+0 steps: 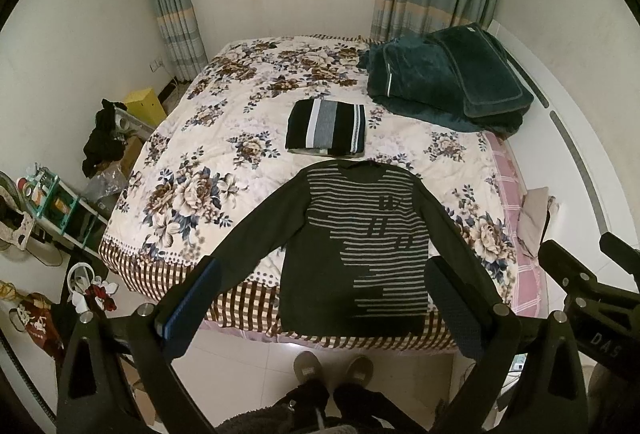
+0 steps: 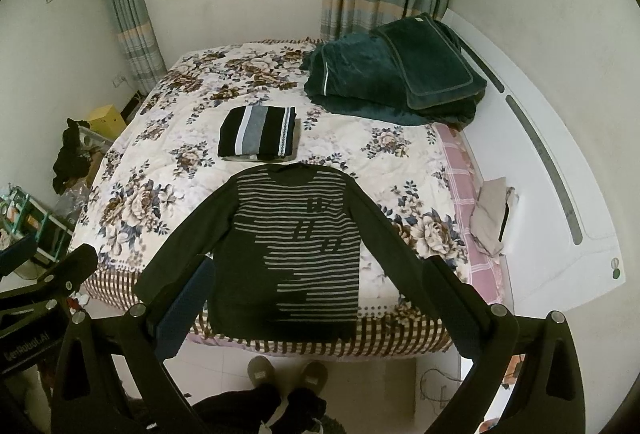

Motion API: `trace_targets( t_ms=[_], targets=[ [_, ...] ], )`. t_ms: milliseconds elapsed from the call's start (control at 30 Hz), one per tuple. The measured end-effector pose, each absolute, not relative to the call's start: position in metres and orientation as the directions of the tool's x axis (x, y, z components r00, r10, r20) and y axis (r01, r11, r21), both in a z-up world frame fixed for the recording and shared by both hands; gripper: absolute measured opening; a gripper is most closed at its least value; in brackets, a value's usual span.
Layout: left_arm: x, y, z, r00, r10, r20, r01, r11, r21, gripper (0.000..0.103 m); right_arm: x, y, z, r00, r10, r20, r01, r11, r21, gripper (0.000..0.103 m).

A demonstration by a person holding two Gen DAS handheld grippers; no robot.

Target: Fold small clothes

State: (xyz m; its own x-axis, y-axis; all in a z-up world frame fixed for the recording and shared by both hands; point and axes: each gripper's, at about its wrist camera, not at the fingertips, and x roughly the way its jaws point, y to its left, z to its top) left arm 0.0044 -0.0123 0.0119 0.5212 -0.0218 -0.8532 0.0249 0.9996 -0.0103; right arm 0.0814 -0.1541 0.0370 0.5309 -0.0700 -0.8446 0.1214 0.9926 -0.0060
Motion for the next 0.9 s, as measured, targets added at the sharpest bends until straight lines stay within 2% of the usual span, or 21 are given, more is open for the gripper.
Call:
trace_targets(
  t_ms=[900],
  targets=[
    [0.012,-0.013,0.018,0.529,-0.027,-0.848,0.026,1.000,-0.015,0.103,0.078,-0.150,0.038,0.538,-0.070,-0.840,0.122,0.993,-0.005,0.103]
  ],
)
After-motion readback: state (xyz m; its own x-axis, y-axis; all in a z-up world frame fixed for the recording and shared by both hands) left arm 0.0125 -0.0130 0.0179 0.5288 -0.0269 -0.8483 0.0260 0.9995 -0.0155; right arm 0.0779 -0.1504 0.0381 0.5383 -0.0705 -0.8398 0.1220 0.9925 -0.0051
